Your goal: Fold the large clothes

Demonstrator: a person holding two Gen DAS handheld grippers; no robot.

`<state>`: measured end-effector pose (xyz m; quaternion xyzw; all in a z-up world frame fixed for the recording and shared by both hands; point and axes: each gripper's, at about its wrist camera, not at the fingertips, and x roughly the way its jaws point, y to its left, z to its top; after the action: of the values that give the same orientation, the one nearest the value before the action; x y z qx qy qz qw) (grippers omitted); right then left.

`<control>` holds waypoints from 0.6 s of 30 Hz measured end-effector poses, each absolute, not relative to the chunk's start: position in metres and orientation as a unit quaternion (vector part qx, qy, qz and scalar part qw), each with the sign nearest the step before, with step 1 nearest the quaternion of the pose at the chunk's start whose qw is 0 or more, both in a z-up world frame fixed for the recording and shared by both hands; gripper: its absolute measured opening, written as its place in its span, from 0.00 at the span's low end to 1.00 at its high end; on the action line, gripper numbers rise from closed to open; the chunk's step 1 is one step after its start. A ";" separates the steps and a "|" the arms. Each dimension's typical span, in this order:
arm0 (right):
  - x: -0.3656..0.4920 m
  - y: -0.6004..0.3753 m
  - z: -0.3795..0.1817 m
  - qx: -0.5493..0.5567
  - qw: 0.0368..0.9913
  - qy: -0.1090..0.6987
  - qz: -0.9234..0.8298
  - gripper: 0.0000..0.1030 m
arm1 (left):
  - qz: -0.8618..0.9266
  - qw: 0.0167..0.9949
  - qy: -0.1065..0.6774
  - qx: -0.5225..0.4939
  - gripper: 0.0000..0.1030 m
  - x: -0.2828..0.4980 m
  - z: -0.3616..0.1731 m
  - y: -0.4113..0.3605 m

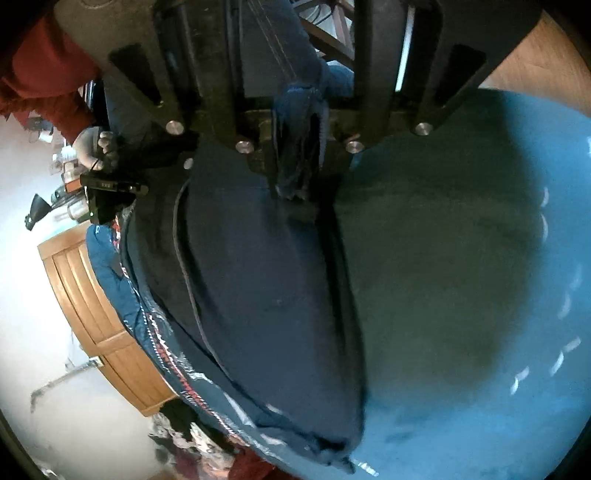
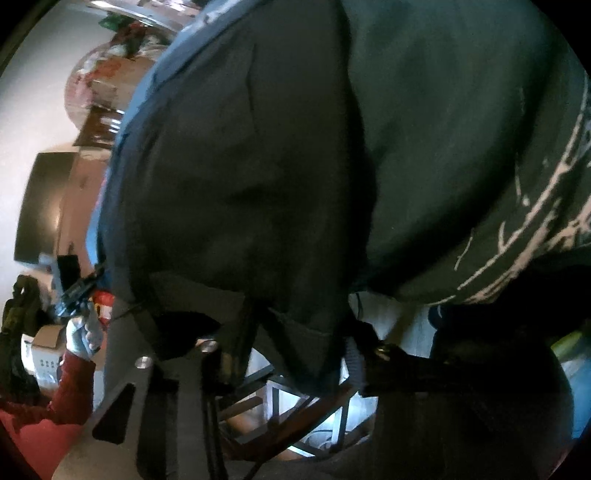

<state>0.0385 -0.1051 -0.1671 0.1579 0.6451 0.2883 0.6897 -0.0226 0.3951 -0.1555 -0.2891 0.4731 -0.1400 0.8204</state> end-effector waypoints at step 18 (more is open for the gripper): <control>0.048 -0.119 0.014 0.248 0.759 0.466 0.381 0.10 | -0.200 0.850 0.266 -0.408 0.07 -0.012 -0.008 0.415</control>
<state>0.0482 -0.1191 0.0136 0.2477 0.4655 0.3813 0.7593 -0.0119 0.4150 -0.0080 -0.4076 0.2661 -0.1996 0.8504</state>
